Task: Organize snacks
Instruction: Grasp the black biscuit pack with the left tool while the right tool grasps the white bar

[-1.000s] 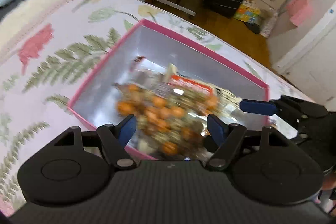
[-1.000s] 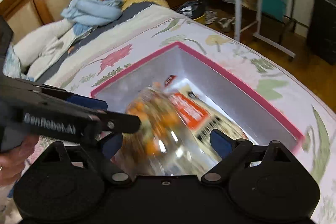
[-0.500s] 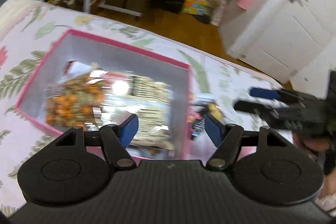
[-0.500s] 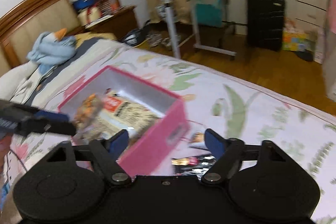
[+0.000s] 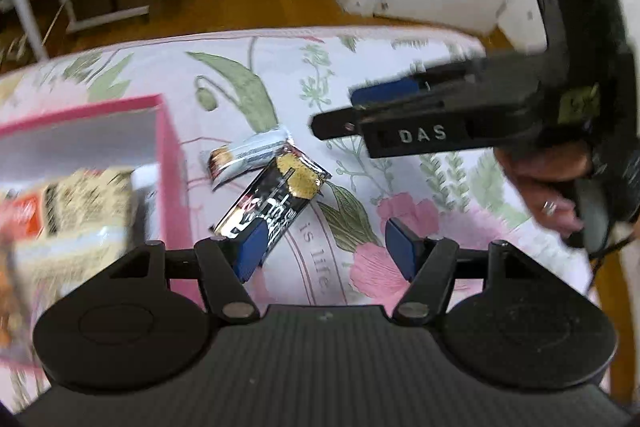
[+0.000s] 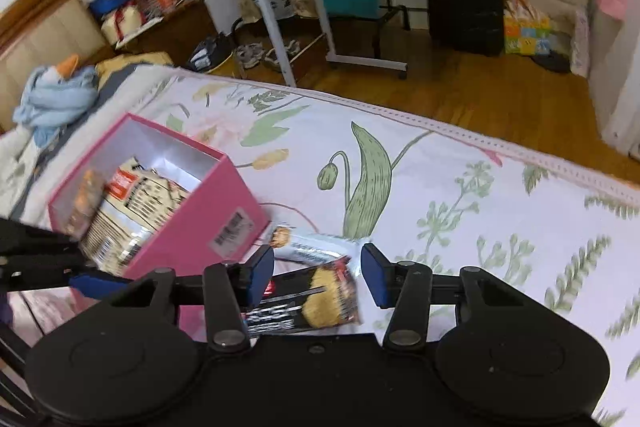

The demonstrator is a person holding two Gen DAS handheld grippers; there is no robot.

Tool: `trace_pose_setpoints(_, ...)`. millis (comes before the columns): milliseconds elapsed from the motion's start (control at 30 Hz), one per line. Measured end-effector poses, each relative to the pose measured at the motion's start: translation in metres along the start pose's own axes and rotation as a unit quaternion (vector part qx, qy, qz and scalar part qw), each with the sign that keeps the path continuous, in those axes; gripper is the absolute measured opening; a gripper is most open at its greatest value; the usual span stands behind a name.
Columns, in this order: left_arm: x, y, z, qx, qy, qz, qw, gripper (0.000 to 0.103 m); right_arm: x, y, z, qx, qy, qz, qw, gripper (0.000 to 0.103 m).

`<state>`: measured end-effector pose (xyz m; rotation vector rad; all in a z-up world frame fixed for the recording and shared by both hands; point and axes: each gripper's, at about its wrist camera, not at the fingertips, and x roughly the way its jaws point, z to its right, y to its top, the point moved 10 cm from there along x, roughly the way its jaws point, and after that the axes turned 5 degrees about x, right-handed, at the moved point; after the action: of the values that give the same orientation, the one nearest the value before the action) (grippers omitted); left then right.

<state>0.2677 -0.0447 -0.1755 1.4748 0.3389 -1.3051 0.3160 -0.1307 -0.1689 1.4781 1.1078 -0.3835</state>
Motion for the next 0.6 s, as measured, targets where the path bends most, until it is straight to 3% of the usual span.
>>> trace_pose_setpoints(100,0.035,0.003,0.005,0.040,0.009,-0.027,0.9988,0.064,0.014,0.003,0.003,-0.043,0.019,0.002,0.999,0.055)
trace_pose_setpoints(167,0.059,0.001,0.000,0.074,0.036,-0.063,0.9946,0.064,0.026,0.005,0.000,-0.081,0.024,-0.009,0.996,0.056)
trace_pose_setpoints(300,0.080,-0.002,-0.006,0.126,0.063,-0.092,0.9858,0.065,0.053,0.005,-0.006,-0.109,0.048,-0.037,0.992,0.056)
trace_pose_setpoints(433,0.091,-0.001,-0.010,0.151,0.073,-0.090,0.9818,0.068,0.081,-0.003,-0.012,-0.143,0.068,-0.078,0.984,0.059)
trace_pose_setpoints(467,0.093,-0.002,-0.010,0.155,0.079,-0.092,0.9803,0.068,0.087,-0.004,-0.012,-0.151,0.066,-0.087,0.982,0.067)
trace_pose_setpoints(600,0.107,-0.008,-0.017,0.156,0.090,-0.120,0.9764,0.068,0.111,-0.010,-0.012,-0.179,0.050,-0.108,0.977,0.071)
